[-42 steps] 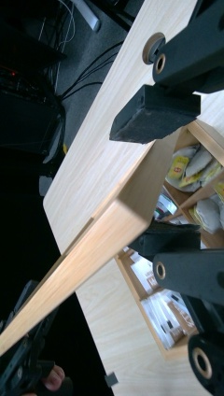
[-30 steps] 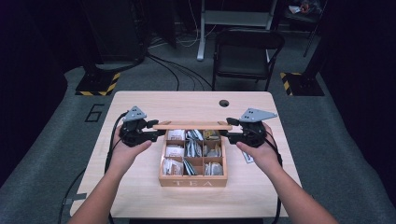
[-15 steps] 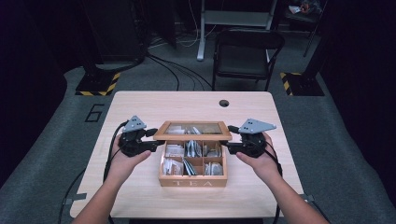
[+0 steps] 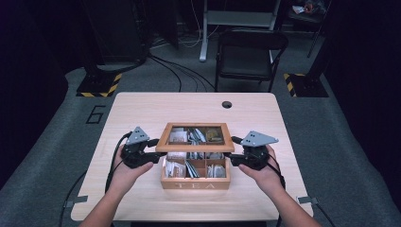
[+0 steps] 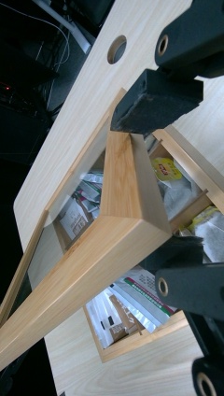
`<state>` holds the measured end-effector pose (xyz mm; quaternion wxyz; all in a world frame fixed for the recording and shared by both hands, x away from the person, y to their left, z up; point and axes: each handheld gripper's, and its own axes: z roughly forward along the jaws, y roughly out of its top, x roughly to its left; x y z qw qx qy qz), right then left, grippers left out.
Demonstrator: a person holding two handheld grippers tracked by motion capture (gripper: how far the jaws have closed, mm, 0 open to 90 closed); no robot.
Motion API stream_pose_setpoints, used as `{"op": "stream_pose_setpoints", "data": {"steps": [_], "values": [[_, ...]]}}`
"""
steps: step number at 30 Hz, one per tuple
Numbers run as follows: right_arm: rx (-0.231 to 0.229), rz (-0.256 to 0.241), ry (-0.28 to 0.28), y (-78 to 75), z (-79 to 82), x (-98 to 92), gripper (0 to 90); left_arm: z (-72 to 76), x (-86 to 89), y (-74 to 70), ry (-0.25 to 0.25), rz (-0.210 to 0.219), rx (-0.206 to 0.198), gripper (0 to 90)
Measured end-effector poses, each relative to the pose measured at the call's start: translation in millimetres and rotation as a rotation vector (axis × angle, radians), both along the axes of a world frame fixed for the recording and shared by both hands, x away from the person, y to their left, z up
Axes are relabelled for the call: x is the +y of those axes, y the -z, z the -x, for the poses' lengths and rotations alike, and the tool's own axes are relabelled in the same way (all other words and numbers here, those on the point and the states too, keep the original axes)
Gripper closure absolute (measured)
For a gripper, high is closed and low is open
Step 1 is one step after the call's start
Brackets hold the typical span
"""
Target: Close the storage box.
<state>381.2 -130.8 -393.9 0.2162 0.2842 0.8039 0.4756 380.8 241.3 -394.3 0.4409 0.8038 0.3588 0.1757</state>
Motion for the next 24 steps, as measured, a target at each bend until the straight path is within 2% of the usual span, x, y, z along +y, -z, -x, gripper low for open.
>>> {"op": "stream_pose_setpoints", "data": {"steps": [2, 3, 4, 5, 12, 14, 19, 24], "values": [[-0.005, 0.0, -0.004, 1.3, 0.3, -0.3, 40.8, 0.8, 0.1, 1.3, 0.002, -0.002, 0.001, 47.1], [0.01, -0.001, 0.008, 3.9, 3.3, -0.1, 40.7, 1.7, 0.1, 2.8, 0.002, -0.003, 0.0, 47.1], [-0.004, 0.005, -0.003, 5.4, 3.5, -0.3, 40.7, 3.5, 0.0, 5.8, 0.002, -0.001, 0.005, 47.1], [0.004, 0.006, 0.011, 6.6, 5.5, 0.3, 40.7, 4.3, 0.4, 6.8, 0.003, -0.002, 0.011, 47.1], [0.006, 0.008, 0.015, 15.0, 11.1, 0.3, 40.3, 9.0, 0.4, 13.9, 0.005, -0.003, 0.017, 47.3], [-0.005, 0.009, 0.017, 16.5, 11.0, 0.2, 40.3, 9.9, 0.3, 15.0, 0.007, -0.001, 0.02, 47.3], [0.006, 0.013, 0.027, 22.2, 15.5, 0.2, 40.2, 13.8, 1.2, 21.4, 0.012, 0.013, 0.023, 47.9], [0.019, 0.007, 0.025, 26.6, 17.3, -0.5, 40.5, 15.9, 1.2, 25.1, 0.016, 0.008, 0.027, 48.0]]}}
